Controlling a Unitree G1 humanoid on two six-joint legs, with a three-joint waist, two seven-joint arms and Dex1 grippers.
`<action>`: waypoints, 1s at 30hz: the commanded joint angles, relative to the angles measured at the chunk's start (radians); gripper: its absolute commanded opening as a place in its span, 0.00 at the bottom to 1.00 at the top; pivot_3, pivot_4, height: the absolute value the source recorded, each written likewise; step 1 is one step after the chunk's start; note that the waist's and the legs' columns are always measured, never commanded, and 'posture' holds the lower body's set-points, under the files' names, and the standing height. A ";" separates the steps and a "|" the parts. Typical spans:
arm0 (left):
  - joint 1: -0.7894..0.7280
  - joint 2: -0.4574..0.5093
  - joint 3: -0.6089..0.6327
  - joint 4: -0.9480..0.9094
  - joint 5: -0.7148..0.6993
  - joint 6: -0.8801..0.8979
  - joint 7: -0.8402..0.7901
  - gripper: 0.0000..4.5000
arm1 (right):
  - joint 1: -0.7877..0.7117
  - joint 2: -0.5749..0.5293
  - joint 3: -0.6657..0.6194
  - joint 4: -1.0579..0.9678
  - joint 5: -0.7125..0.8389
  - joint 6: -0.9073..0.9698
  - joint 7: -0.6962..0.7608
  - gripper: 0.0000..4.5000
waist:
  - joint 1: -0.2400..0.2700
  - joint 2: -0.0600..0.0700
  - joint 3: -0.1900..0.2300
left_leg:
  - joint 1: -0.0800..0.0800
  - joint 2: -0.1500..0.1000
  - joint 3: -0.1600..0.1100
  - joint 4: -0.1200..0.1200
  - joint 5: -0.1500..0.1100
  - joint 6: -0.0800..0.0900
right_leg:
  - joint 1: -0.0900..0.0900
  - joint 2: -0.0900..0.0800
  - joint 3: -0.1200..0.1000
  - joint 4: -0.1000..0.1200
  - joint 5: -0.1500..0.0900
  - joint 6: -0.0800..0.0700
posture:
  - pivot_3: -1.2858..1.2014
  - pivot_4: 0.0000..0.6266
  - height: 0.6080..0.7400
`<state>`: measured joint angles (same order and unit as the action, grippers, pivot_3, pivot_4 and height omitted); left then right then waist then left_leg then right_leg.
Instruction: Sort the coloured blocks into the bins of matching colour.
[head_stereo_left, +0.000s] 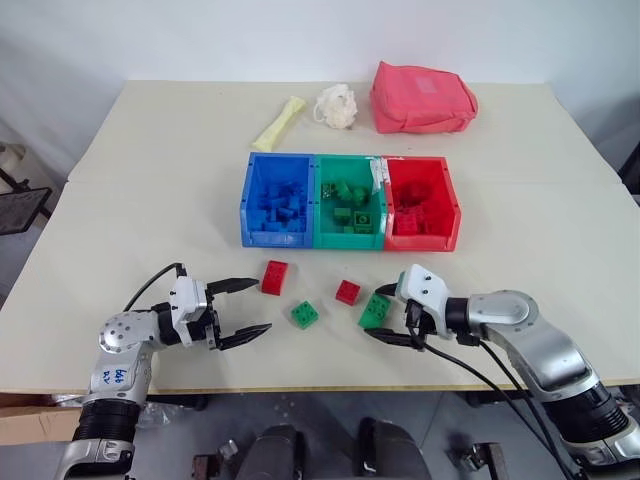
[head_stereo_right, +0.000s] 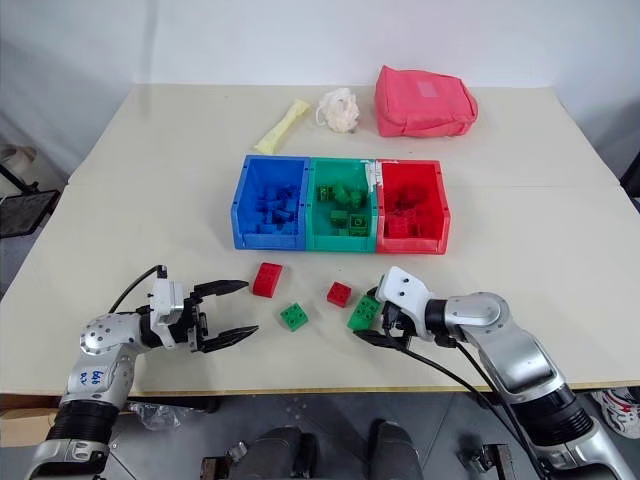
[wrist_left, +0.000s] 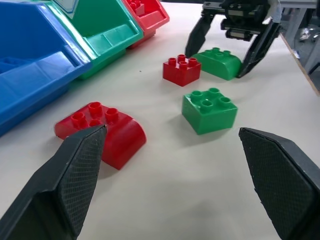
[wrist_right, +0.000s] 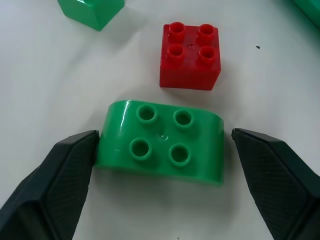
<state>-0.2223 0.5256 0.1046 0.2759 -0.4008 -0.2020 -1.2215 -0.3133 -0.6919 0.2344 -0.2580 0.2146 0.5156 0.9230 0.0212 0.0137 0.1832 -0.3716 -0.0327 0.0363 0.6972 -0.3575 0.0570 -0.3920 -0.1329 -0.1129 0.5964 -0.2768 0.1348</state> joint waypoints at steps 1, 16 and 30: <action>0.016 0.008 0.018 -0.052 -0.019 0.002 0.015 1.00 | 0.007 0.016 0.014 -0.007 -0.006 -0.004 -0.003 0.74 | -0.001 0.000 0.000 | 0.000 0.000 0.000 0.000 0.000 0.000 | 0.000 0.000 0.000 0.000 0.000 0.000 | 0.52 0.24 1.00; -0.011 -0.004 0.006 -0.030 -0.020 -0.002 0.013 1.00 | -0.203 0.060 -0.113 -0.001 0.094 0.054 -0.034 0.74 | 0.000 0.000 0.000 | 0.000 0.000 0.000 0.000 0.000 0.000 | -0.001 0.000 -0.001 0.001 0.000 0.000 | 0.52 0.24 1.00; -0.063 -0.024 -0.005 -0.038 -0.042 0.020 -0.035 1.00 | -0.593 0.249 -0.063 0.527 -0.073 -0.172 -0.112 0.96 | -0.029 0.000 0.000 | 0.000 0.000 0.001 -0.002 0.000 0.000 | -0.003 0.001 -0.005 0.005 0.000 0.000 | 0.52 0.24 1.00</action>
<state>-0.2838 0.4917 0.0915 0.2568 -0.4133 -0.1842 -1.2425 -0.8886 -0.4451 0.1891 0.2643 0.1466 0.3749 0.8091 -0.0078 0.0141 0.1835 -0.3719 -0.0332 0.0367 0.6951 -0.3574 0.0572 -0.3953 -0.1322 -0.1177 0.6016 -0.2770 0.1344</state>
